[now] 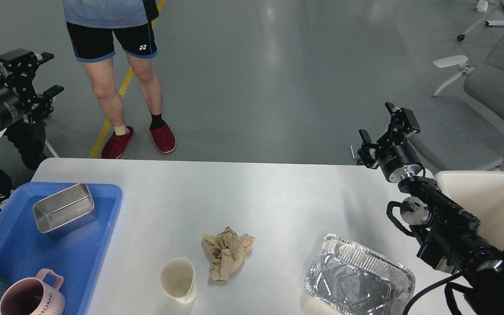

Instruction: Tidy desktop

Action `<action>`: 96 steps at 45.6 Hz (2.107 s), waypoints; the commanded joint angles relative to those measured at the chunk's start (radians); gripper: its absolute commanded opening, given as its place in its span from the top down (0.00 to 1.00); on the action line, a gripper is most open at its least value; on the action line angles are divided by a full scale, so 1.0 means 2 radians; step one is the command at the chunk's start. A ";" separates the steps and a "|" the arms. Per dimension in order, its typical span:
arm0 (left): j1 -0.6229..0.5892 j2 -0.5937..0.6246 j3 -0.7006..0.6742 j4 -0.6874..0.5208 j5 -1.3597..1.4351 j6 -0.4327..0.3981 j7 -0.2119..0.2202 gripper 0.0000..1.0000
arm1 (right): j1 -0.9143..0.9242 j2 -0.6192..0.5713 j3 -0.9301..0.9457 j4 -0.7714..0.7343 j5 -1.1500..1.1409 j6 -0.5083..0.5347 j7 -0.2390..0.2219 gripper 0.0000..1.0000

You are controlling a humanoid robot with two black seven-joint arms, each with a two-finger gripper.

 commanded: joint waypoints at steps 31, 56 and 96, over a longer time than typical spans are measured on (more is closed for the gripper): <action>0.063 -0.162 -0.250 -0.004 -0.101 0.421 -0.030 0.20 | 0.002 0.000 -0.014 -0.001 0.000 -0.001 0.000 0.00; 0.097 -0.121 -0.154 -0.036 -0.069 0.101 -0.042 0.20 | -0.001 0.000 -0.015 -0.001 -0.001 0.002 0.000 0.00; 0.124 -0.191 -0.209 -0.031 -0.104 0.250 -0.084 0.04 | -0.012 0.000 -0.007 -0.012 0.001 -0.002 0.000 0.00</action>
